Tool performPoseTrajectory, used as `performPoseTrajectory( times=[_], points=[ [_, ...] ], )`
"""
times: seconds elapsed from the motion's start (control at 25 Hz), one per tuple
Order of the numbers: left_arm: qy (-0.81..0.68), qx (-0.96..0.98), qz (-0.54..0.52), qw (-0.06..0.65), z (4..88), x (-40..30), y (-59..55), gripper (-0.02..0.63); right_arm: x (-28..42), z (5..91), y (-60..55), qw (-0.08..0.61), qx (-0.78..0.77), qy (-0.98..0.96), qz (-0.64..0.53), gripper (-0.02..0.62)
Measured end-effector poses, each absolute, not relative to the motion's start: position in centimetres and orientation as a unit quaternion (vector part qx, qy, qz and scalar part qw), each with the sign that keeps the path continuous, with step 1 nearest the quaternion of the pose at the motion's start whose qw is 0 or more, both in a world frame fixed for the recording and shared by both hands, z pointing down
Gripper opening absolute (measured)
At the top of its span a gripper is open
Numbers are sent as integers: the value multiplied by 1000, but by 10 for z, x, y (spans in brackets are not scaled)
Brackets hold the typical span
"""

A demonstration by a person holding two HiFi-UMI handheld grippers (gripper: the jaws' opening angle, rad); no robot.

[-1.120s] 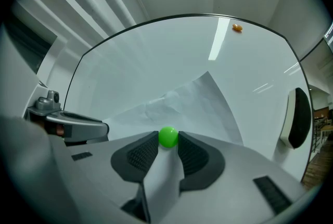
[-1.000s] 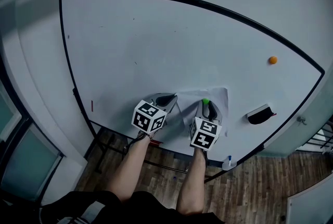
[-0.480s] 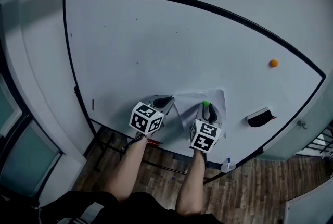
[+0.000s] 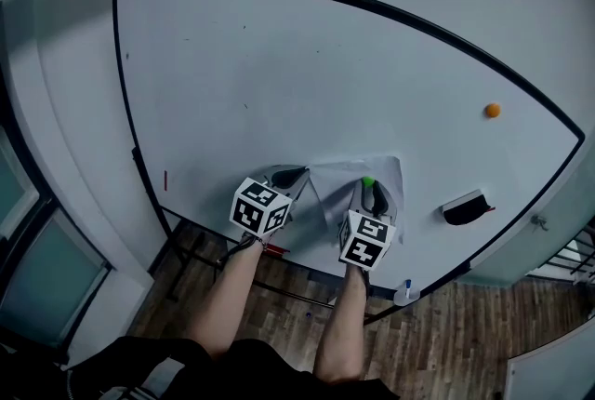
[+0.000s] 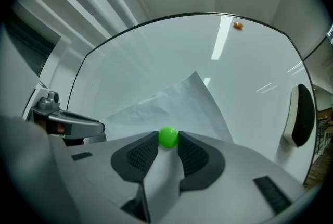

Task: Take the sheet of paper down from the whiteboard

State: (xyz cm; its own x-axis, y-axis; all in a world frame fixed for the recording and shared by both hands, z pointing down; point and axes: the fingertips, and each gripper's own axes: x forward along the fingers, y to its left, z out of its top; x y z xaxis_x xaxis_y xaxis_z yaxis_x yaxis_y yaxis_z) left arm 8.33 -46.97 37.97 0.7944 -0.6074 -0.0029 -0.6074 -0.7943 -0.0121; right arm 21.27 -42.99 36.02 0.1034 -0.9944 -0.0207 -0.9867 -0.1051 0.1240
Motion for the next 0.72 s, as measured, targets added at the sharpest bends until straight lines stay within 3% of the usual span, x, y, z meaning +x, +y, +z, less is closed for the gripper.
performPoseTrajectory(
  times=[0.72],
  points=[
    [344, -939, 15, -18, 384, 63, -477, 17, 225, 366, -427, 41, 753, -656, -41, 129]
  ],
)
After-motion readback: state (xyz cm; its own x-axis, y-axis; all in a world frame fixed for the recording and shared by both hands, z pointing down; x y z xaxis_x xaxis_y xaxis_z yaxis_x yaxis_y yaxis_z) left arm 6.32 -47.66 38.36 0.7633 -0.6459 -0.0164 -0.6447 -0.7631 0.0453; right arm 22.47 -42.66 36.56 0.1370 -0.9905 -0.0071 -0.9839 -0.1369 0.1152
